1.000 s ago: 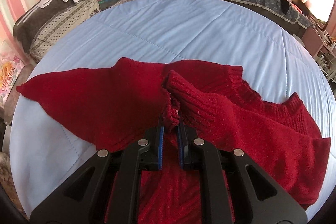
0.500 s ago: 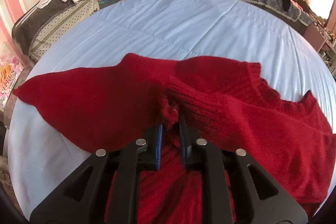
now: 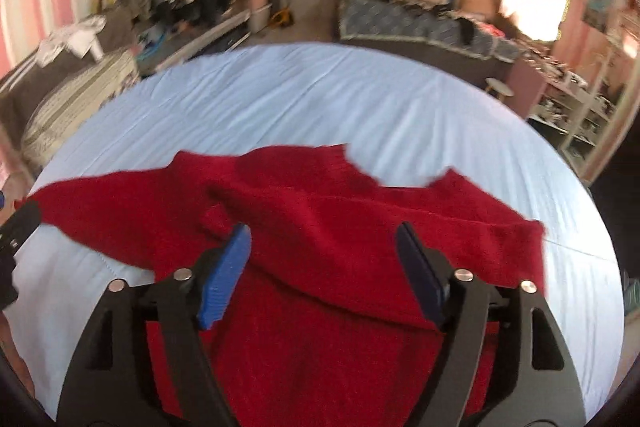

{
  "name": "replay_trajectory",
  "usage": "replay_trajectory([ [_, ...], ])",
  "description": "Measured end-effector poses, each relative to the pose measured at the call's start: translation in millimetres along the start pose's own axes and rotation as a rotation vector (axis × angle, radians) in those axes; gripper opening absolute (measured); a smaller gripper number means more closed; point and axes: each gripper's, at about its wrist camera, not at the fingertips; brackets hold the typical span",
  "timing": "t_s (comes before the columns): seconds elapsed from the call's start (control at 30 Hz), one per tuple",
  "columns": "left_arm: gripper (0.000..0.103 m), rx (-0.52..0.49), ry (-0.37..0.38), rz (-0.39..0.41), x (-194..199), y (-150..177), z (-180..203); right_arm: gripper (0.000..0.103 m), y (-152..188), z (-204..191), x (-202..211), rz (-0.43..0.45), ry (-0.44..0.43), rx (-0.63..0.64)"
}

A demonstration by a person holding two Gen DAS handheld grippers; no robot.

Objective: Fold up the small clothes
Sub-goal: 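Open the right gripper to release the folded sleeve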

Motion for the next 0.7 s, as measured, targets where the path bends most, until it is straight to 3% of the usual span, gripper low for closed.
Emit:
replay_trajectory([
  [0.47, 0.102, -0.057, -0.096, -0.03, -15, -4, 19, 0.079, 25, 73, 43, 0.011, -0.013, -0.084],
  [0.7, 0.102, -0.023, -0.016, -0.022, 2, -8, -6, 0.082, 30, 71, 75, 0.055, 0.004, -0.08],
])
Point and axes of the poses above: each gripper's, at about its wrist camera, not at the fingertips, and x roughly against the way its jaws point, z to its right, y to its underside, and after that the axes turned 12 degrees about y, right-handed
